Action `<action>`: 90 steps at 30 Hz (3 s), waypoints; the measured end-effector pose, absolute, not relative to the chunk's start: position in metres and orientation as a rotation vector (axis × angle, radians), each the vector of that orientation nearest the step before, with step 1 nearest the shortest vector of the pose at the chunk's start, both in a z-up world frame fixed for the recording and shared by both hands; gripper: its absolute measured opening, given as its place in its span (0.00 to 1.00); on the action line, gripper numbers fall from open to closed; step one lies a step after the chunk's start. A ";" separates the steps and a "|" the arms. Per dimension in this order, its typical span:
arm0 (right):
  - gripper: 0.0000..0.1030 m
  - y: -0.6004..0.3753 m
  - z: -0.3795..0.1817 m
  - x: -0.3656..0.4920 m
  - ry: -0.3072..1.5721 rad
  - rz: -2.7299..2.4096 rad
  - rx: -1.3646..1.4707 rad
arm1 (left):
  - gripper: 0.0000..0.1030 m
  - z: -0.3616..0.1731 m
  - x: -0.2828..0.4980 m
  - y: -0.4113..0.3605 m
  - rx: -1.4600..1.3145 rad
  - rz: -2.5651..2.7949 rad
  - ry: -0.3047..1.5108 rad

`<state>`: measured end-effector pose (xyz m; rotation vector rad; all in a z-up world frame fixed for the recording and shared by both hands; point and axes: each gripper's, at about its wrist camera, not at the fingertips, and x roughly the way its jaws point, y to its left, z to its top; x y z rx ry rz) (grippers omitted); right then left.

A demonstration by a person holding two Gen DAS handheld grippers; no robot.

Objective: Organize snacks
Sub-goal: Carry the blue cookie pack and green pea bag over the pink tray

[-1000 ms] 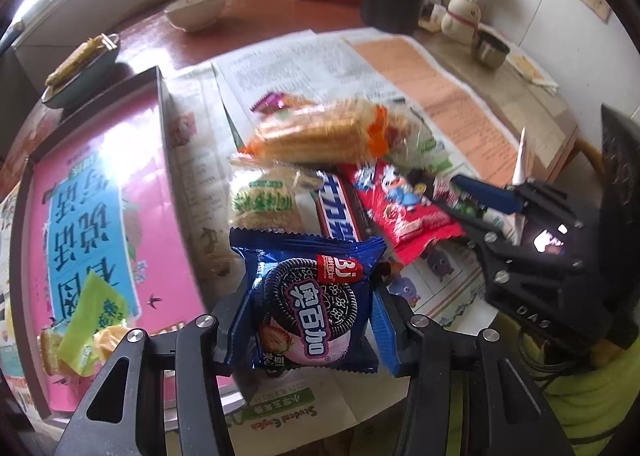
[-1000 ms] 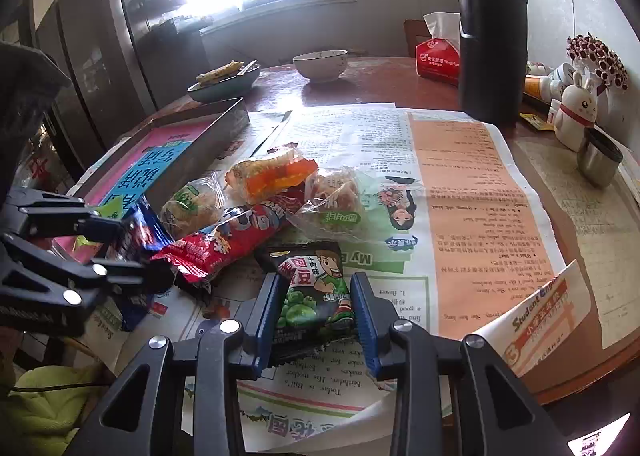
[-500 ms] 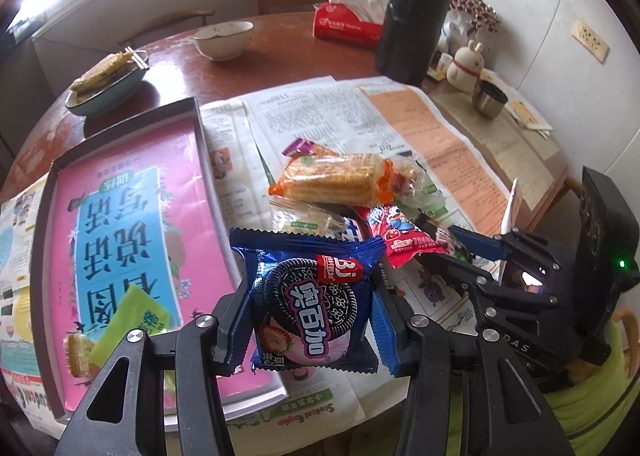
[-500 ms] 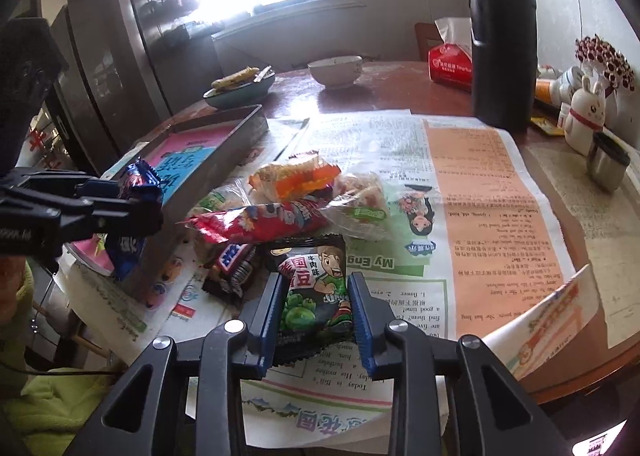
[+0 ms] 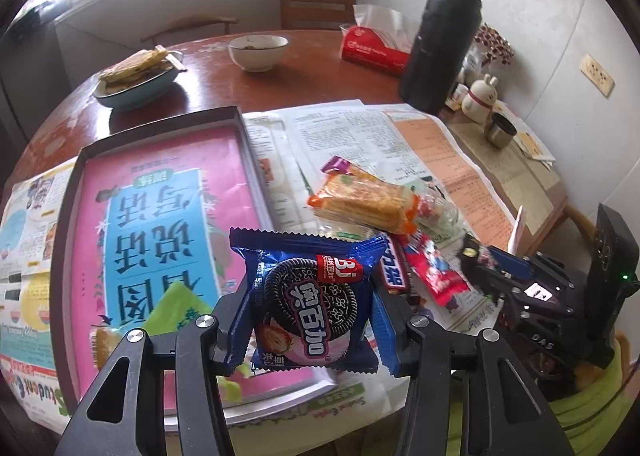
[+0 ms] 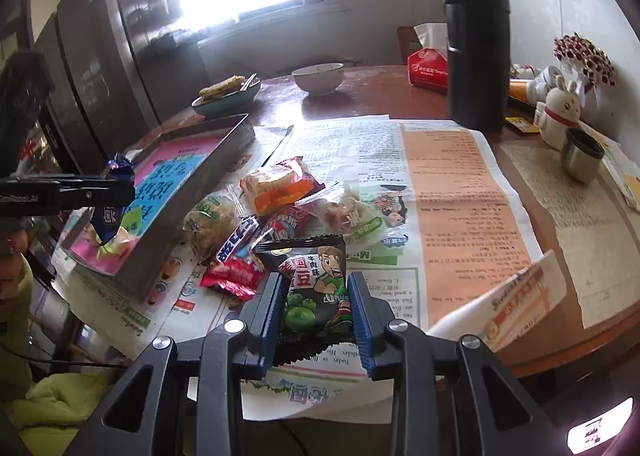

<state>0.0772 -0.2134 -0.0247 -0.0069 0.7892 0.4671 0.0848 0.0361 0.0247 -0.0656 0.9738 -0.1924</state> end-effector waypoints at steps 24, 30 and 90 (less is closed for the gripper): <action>0.32 -0.172 0.016 0.078 0.691 0.571 -0.016 | 0.51 0.035 0.066 0.117 -0.207 -0.018 0.898; 0.32 -0.145 0.021 0.078 0.684 0.639 -0.046 | 0.51 0.037 0.056 0.136 -0.238 0.031 0.883; 0.32 -0.014 -0.012 0.103 0.789 0.859 -0.125 | 0.51 -0.022 0.048 0.143 -0.217 0.026 1.020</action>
